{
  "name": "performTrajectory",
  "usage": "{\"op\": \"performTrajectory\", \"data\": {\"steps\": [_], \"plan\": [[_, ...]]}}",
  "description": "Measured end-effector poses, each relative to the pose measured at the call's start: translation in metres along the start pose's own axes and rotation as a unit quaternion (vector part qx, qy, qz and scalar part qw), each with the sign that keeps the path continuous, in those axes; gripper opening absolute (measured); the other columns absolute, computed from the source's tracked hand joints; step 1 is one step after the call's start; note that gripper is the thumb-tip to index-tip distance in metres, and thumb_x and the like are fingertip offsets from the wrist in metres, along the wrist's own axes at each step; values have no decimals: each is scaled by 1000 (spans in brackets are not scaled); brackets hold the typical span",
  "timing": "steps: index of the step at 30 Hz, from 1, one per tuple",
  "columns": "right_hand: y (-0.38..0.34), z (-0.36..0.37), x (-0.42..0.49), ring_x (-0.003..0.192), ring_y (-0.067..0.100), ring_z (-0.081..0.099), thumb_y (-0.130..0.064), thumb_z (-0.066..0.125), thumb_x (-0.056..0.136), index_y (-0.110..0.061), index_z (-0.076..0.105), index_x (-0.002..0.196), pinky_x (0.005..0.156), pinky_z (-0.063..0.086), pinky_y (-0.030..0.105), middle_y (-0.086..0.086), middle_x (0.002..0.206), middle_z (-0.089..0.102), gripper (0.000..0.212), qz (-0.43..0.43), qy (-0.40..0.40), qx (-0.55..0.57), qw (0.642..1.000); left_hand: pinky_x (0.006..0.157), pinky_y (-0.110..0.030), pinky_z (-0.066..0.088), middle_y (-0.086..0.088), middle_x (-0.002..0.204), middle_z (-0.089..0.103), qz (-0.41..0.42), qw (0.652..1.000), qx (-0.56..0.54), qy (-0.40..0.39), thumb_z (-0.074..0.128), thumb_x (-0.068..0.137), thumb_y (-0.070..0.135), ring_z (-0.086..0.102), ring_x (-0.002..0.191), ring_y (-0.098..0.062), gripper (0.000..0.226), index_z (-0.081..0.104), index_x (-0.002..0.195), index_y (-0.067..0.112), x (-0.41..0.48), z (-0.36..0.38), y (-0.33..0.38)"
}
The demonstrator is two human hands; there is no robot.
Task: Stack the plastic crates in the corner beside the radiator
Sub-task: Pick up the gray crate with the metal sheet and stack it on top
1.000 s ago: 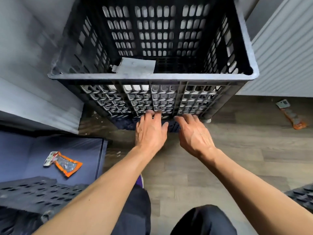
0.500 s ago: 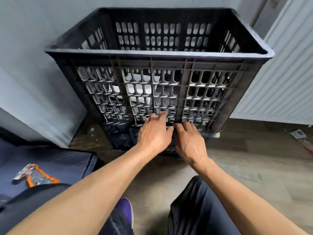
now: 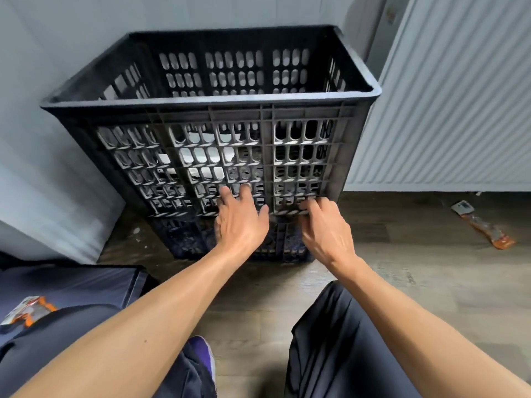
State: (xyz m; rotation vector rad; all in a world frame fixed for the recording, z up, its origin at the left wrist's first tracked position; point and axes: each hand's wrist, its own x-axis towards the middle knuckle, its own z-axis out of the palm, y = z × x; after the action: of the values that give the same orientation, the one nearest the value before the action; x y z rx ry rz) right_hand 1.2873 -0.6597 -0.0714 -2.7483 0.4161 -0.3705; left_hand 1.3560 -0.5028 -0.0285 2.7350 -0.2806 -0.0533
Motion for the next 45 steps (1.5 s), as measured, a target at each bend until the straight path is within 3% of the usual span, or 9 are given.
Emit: {"op": "performTrajectory", "data": {"steps": [4, 9, 13, 19, 25, 30, 35, 40, 45], "plan": [[16, -14, 3, 95, 23, 51, -32, 49, 96, -18, 55, 103, 64, 43, 35, 2, 100, 56, 16, 28, 44, 3, 999, 90, -47, 44, -21, 144, 19, -10, 999, -26, 33, 53, 92, 43, 30, 131, -39, 55, 37, 135, 13, -2, 4, 6], [29, -29, 12, 86, 25, 51, -41, 53, 94, -17, 44, 92, 64, 37, 34, 2, 91, 52, 25, 109, 94, 15, 990, 100, -50, 37, -20, 151, 13, -47, 994, -91, 32, 55, 92, 40, 22, 138, -39, 49, 39, 132, 17, -4, 5, 13], [34, -34, 18, 81, 29, 53, -38, 57, 93, -18, 34, 94, 66, 37, 35, 2, 91, 50, 31, 110, 75, 64, 989, 105, -48, 36, -18, 152, 22, -60, 988, -137, 26, 53, 93, 42, 34, 135, -39, 40, 43, 126, 21, 0, 2, 12], [25, -43, 32, 94, 31, 61, -36, 61, 86, -21, 33, 126, 72, 46, 39, 4, 112, 64, 50, 120, 35, 168, 978, 109, -50, 34, -18, 159, 5, -47, 994, -103, -2, 52, 94, 43, 29, 139, -40, 50, 42, 137, 20, -2, 6, 7], [42, -59, 48, 100, 21, 65, -33, 73, 81, -39, 38, 122, 94, 51, 45, -4, 111, 68, 54, 129, -54, 285, 948, 108, -44, 34, -11, 160, 4, -60, 990, -125, -37, 57, 90, 45, 24, 143, -35, 51, 45, 133, 21, 6, 1, 2], [41, -63, 48, 89, 19, 66, -21, 74, 81, -34, 40, 107, 87, 53, 41, -5, 101, 67, 45, 114, -40, 278, 953, 108, -44, 39, -10, 161, -2, -44, 991, -117, -45, 58, 89, 45, 24, 144, -33, 63, 38, 143, 20, 5, 0, -3], [39, -64, 44, 90, 22, 65, -19, 75, 82, -28, 42, 108, 83, 51, 37, -6, 101, 66, 43, 100, -25, 262, 960, 105, -45, 42, -7, 158, 1, -36, 991, -122, -48, 57, 88, 47, 33, 139, -33, 70, 31, 148, 21, 5, -1, -6], [38, -59, 42, 87, 25, 64, -17, 73, 84, -26, 39, 105, 76, 50, 38, -3, 95, 68, 41, 97, -7, 237, 967, 105, -44, 38, -7, 157, 2, -32, 994, -94, -48, 56, 88, 50, 23, 143, -33, 71, 30, 147, 21, 6, -1, -4], [39, -46, 38, 84, 33, 60, -13, 72, 80, -22, 31, 109, 70, 49, 42, 6, 95, 68, 51, 98, -4, 198, 975, 108, -47, 38, -8, 160, -7, -35, 992, -63, -99, 54, 88, 54, 13, 146, -34, 76, 22, 150, 24, 8, 4, -7]]}}
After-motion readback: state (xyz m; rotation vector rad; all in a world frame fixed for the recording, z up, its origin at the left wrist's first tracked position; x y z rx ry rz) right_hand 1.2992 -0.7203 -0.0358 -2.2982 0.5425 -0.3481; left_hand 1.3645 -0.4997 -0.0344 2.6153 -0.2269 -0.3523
